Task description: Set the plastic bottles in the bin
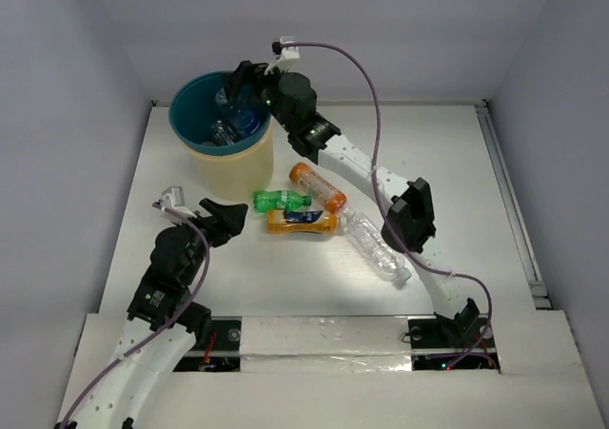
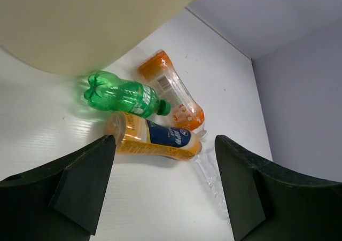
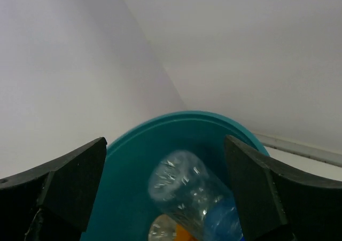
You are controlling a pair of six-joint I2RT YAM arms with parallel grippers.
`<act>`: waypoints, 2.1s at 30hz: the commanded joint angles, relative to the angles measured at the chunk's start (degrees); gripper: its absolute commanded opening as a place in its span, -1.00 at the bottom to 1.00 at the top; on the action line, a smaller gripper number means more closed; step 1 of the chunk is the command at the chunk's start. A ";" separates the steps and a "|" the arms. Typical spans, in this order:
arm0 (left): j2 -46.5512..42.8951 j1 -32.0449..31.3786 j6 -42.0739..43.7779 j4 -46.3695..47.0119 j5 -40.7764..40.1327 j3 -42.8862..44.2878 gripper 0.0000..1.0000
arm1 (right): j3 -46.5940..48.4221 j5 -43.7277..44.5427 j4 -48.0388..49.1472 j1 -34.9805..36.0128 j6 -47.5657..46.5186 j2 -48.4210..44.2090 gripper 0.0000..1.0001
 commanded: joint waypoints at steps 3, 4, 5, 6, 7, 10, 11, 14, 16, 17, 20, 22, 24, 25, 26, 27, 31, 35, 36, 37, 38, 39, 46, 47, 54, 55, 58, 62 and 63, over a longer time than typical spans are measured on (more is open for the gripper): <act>2.94 -0.28 -1.40 6.30 5.36 0.17 0.43 | -1.69 -3.17 1.75 0.32 -2.51 -13.43 0.87; 3.82 -0.28 -1.14 7.35 7.11 0.34 0.41 | -7.18 -3.17 1.74 0.32 -2.42 -15.64 0.83; 6.09 -0.89 -1.05 7.97 8.00 0.69 0.40 | -10.98 -3.26 2.79 0.32 -2.51 -18.27 0.75; 7.50 -0.90 -0.96 8.67 8.88 0.96 0.37 | -15.37 -3.26 3.58 0.32 -2.60 -21.17 0.58; 8.82 -2.03 -0.96 9.90 10.10 1.22 0.32 | -20.11 -3.00 4.55 0.32 -2.95 -27.55 0.10; 14.62 -10.45 -2.45 13.76 5.93 2.01 0.15 | -39.54 -0.37 6.40 0.32 -3.91 -41.17 -0.81; 18.12 -18.05 -3.41 14.30 2.42 3.15 0.09 | -48.11 0.86 5.71 0.32 -4.09 -44.46 -0.89; 26.72 -28.46 -5.08 15.88 -8.84 6.31 -0.17 | -59.41 3.06 2.29 -0.20 -4.18 -56.91 -0.95; 31.66 -35.42 -7.19 17.90 -13.32 7.81 -0.43 | -68.12 4.56 -0.18 -0.21 -3.13 -62.66 -0.97; 36.39 -37.00 -7.98 18.78 -14.22 9.04 -0.53 | -70.58 5.17 -2.54 -0.21 -2.52 -67.99 -0.97; 45.53 -42.19 -11.23 21.77 -16.77 12.19 -0.90 | -77.19 6.40 -7.46 -0.21 -1.02 -74.97 -0.95; 49.86 -44.91 -12.99 22.13 -18.26 14.66 -0.98 | -79.56 7.46 -9.84 -0.74 -0.40 -80.86 -0.94; 55.31 -46.59 -14.14 22.04 -19.32 18.44 -0.98 | -80.45 7.73 -12.31 -0.74 -0.31 -84.12 -0.92; 56.81 -47.21 -14.49 22.04 -19.76 19.76 -0.95 | -80.71 7.73 -14.23 -0.74 -0.31 -86.57 -0.87; 59.78 -48.00 -15.80 21.43 -20.20 22.21 -0.87 | -80.54 7.12 -16.77 -0.74 -0.22 -87.46 -0.81; 61.12 -48.01 -16.51 20.81 -20.47 23.28 -0.56 | -80.45 6.76 -17.93 -0.74 -0.22 -88.17 -0.72; 66.31 -49.15 -20.02 19.14 -21.43 27.06 0.54 | -80.37 5.27 -22.15 -0.74 -0.49 -91.24 0.27; 72.19 -49.15 -22.05 15.82 -22.22 30.57 0.84 | -81.42 2.55 -24.01 -0.74 -0.49 -94.76 0.63; 73.16 -49.15 -22.58 14.84 -22.66 32.06 0.87 | -81.94 1.06 -24.18 -0.74 -0.31 -95.11 0.66; 73.87 -49.15 -22.67 13.88 -23.97 32.60 0.89 | -82.21 0.18 -24.36 -0.74 -0.22 -95.38 0.71; 75.35 -49.15 -22.93 13.43 -24.59 33.73 0.92 | -82.38 -0.79 -24.79 -0.74 -0.22 -95.56 0.74; 76.33 -49.15 -22.85 12.90 -25.03 34.44 0.96 | -82.56 -2.54 -24.89 -0.74 -0.31 -95.73 0.76; 83.45 -49.15 -22.58 10.35 -27.32 41.21 0.98 | -85.28 -7.21 -24.62 -0.74 -0.31 -96.08 0.83; 84.32 -48.63 -22.49 10.35 -27.59 41.91 0.98 | -85.90 -7.56 -24.54 -0.74 -0.31 -96.35 0.83; 89.07 -45.90 -21.35 11.23 -26.10 43.85 0.98 | -87.48 -8.18 -24.89 -0.74 -0.75 -98.46 0.86; 89.60 -45.90 -21.35 11.32 -25.66 43.85 0.98 | -87.48 -8.18 -24.89 -0.74 -0.75 -98.46 0.87; 91.71 -45.28 -21.53 12.28 -24.87 43.94 0.96 | -87.40 -8.18 -24.89 -0.74 -0.75 -98.28 0.87; 94.52 -45.28 -21.18 13.07 -24.34 44.99 0.87 | -86.61 -11.78 -25.06 -0.74 -0.40 -97.76 0.88; 94.79 -45.28 -21.00 13.60 -23.99 44.99 0.81 | -86.34 -13.18 -25.15 -0.74 -0.31 -97.49 0.88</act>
